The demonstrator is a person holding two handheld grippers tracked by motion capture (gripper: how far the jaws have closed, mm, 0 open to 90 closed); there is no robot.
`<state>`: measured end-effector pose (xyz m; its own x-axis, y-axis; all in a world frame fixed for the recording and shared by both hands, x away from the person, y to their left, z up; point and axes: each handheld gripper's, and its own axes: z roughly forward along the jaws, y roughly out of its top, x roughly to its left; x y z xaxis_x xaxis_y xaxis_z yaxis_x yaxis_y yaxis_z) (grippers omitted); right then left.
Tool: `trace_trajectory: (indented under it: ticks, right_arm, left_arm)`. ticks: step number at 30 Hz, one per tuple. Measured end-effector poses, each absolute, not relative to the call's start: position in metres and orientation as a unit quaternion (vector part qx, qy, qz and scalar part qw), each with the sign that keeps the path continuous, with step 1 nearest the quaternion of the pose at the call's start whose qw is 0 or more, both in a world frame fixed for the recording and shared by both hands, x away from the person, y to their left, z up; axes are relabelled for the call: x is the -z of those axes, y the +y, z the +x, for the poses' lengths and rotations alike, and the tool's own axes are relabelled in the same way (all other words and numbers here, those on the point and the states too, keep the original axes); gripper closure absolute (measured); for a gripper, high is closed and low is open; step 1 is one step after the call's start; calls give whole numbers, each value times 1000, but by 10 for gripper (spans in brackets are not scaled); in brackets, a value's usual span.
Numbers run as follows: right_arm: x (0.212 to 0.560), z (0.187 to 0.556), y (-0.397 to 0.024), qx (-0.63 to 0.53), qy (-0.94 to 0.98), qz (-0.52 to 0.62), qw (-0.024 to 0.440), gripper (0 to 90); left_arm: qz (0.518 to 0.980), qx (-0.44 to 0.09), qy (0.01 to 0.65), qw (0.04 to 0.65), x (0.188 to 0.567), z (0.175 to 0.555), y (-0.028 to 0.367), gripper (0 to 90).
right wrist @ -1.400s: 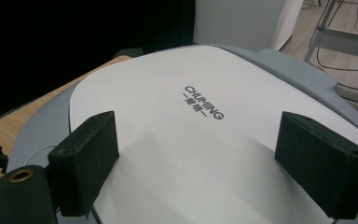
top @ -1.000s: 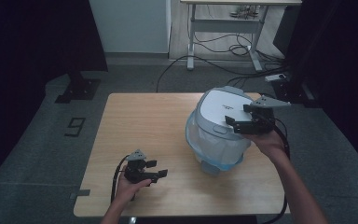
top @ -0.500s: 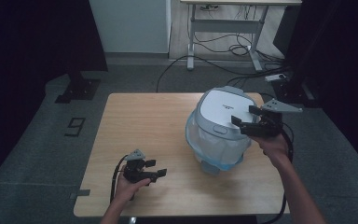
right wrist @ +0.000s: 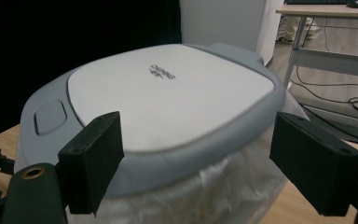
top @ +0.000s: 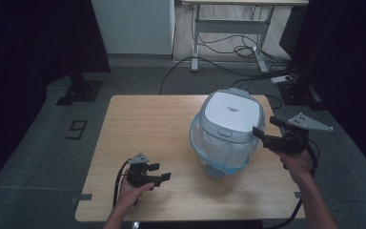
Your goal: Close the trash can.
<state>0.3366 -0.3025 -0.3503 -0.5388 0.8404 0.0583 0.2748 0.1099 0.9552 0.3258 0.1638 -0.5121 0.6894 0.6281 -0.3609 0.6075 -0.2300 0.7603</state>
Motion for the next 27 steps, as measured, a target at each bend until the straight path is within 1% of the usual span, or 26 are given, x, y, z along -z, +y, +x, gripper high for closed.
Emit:
trace_trajectory:
  ticks: [9, 17, 27]
  right_arm:
    - [380, 319, -327, -534, 690, 415, 259, 172]
    - [421, 308, -346, -521, 690, 441, 243, 174]
    - [474, 300, -358, -491, 695, 475, 223, 176]
  left_arm:
    - [783, -13, 397, 478, 512, 326, 165, 266]
    - [786, -13, 398, 473, 514, 326, 164, 266]
    - [787, -16, 400, 470, 515, 327, 164, 266]
